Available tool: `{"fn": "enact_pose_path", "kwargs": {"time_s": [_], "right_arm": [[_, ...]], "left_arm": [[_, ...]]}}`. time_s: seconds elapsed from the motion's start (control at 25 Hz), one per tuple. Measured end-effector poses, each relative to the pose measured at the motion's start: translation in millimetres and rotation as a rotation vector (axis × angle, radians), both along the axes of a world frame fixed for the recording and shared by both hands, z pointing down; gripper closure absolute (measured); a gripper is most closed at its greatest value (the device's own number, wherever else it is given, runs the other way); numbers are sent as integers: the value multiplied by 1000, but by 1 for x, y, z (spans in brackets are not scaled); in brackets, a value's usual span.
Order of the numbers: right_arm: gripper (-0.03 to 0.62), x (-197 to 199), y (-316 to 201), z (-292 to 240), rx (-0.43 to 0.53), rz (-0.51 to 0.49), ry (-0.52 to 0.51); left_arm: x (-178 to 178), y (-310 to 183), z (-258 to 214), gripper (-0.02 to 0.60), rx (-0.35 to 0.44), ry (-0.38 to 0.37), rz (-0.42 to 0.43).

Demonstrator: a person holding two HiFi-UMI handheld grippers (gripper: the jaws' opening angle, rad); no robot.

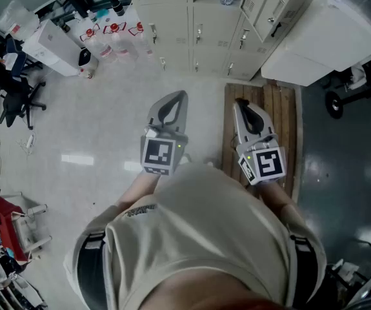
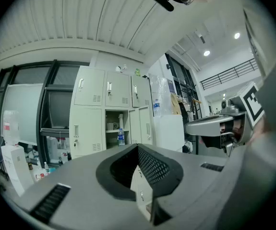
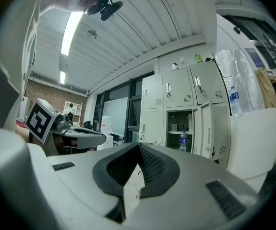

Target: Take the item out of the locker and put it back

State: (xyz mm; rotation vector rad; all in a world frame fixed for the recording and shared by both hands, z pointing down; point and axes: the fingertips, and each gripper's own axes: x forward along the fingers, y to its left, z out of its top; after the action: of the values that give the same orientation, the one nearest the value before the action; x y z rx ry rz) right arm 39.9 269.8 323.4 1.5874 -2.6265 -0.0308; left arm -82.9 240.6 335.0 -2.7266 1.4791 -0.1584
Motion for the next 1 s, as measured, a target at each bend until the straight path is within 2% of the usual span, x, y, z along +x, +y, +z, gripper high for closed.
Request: {"fn": "enact_pose_path", "kwargs": {"time_s": [0.24,1.0], "right_arm": [[592,2,-5,0,2,-5,7],[591,40,-13,11,-19,-17,-41]], "left_arm": [[5,-2,-1,568,-8,24,0],[37,-12,13,568,-32,-13,-12]]}}
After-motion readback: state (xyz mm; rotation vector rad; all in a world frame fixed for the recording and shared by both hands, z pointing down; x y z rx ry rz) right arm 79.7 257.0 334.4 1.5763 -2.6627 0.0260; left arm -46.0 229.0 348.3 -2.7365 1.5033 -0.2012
